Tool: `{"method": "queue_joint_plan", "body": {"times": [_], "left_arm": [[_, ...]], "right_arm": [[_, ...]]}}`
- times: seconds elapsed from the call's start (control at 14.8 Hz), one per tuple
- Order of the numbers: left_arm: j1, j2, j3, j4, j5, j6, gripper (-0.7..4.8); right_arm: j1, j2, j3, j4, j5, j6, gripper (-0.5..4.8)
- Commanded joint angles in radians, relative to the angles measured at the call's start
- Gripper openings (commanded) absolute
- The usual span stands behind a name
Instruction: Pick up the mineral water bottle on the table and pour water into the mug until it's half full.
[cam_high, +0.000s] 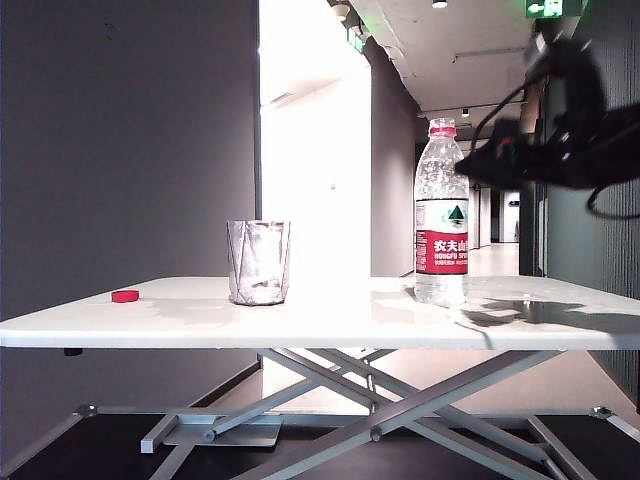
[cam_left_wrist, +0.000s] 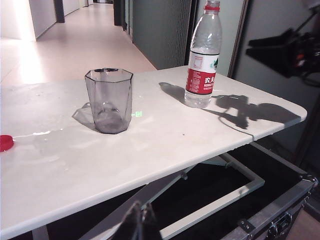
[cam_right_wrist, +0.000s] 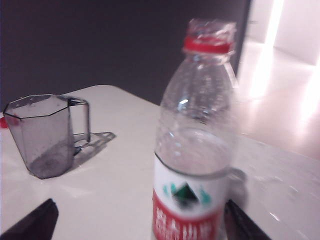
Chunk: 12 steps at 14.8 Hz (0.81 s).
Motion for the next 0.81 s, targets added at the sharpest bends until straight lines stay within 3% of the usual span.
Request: {"method": "queue_joint_plan", "body": {"times": [0.07,0.2,0.81], "left_arm": [[0.0,0.001,0.002,-0.002,0.005,0.002,-0.05],[0.0,0.001,0.002,-0.005,0.005,0.001,-0.05],[0.0,0.001,0.002,-0.052,0.005,0.005,-0.05]], "right_arm": [[0.0,0.115,0.111,0.02,-0.058,0.002,4.79],[0.0,0.218,0.209,0.012,-0.093,0.009,4.79],[0.0,0.44,0.448,-0.052,-0.074,0.01,4.79]]}}
